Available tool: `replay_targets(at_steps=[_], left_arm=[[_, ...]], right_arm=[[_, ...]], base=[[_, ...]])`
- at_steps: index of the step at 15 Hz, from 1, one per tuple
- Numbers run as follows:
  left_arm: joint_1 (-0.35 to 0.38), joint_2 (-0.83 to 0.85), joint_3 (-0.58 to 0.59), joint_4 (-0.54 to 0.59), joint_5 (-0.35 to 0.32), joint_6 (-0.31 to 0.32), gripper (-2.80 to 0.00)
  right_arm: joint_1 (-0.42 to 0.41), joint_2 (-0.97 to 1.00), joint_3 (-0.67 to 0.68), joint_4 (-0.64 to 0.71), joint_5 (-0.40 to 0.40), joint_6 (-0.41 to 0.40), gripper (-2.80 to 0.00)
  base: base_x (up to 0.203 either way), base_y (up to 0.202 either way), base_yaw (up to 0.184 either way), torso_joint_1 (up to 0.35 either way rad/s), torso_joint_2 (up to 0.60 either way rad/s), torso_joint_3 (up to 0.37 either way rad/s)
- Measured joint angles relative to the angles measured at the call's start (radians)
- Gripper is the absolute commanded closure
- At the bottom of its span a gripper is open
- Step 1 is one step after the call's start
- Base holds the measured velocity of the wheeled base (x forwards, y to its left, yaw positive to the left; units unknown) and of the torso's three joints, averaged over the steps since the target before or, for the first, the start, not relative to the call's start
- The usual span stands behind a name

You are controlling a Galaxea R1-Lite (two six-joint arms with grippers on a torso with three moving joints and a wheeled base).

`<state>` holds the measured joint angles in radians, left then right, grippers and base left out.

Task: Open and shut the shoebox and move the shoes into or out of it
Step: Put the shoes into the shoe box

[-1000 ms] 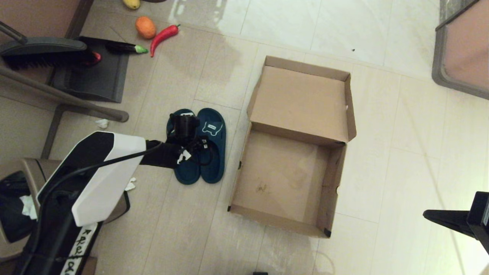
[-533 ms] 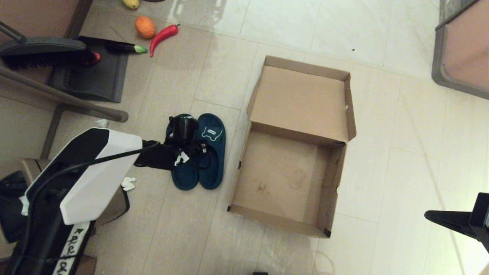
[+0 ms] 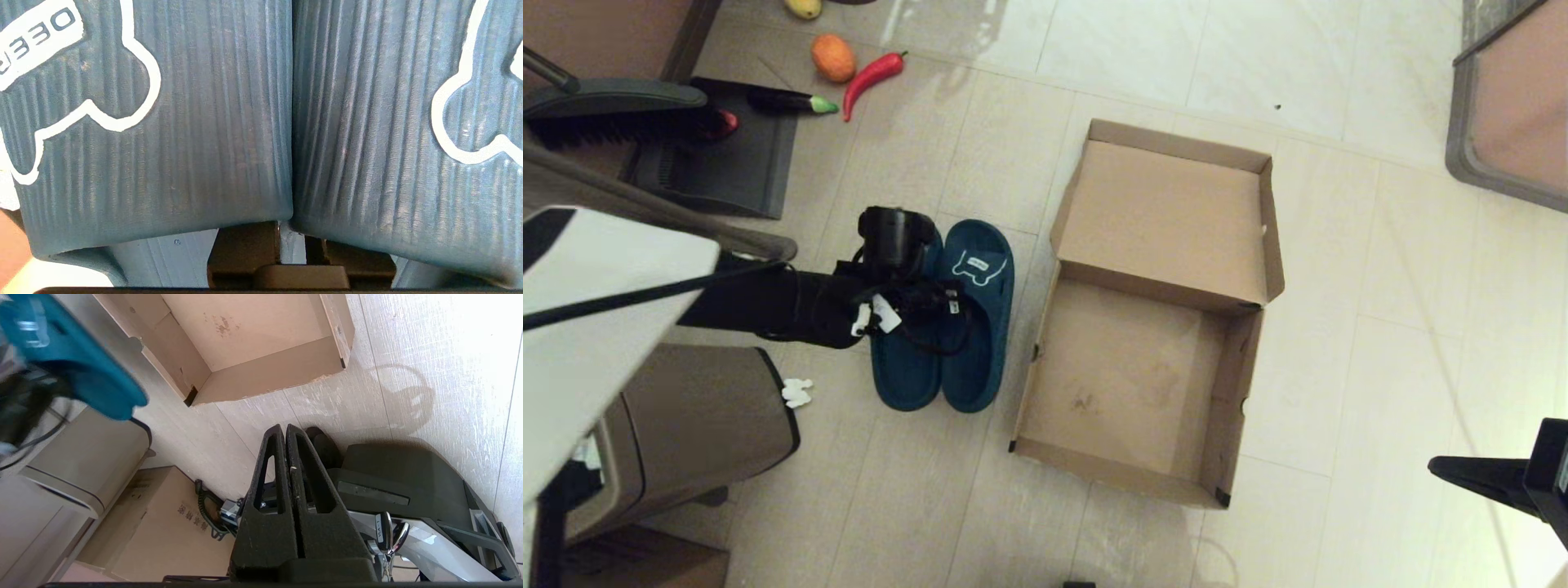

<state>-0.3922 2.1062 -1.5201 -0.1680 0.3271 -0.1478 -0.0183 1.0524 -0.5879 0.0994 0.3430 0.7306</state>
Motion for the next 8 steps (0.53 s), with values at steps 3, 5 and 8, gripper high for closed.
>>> replay_targets(at_steps=[3,5,8], left_arm=[[-0.137,-0.108,0.006,0.078,0.108,-0.003,0.00],[-0.223,-0.149,0.007,0.085,0.164,-0.003,0.00],[-0.371,-0.170,0.007,0.083,0.227,-0.024,0.00]], right_arm=[[0.000,-0.014,0.005,0.000,-0.001,0.001,0.00],[0.000,-0.030,0.017,-0.001,-0.001,0.001,0.00],[0.000,-0.061,0.041,0.001,-0.004,0.003,0.00]], base=[[0.000,0.000,0.000,0.000,0.00,0.000],[0.000,0.000,0.000,0.000,0.00,0.000],[0.000,0.000,0.000,0.000,0.00,0.000]])
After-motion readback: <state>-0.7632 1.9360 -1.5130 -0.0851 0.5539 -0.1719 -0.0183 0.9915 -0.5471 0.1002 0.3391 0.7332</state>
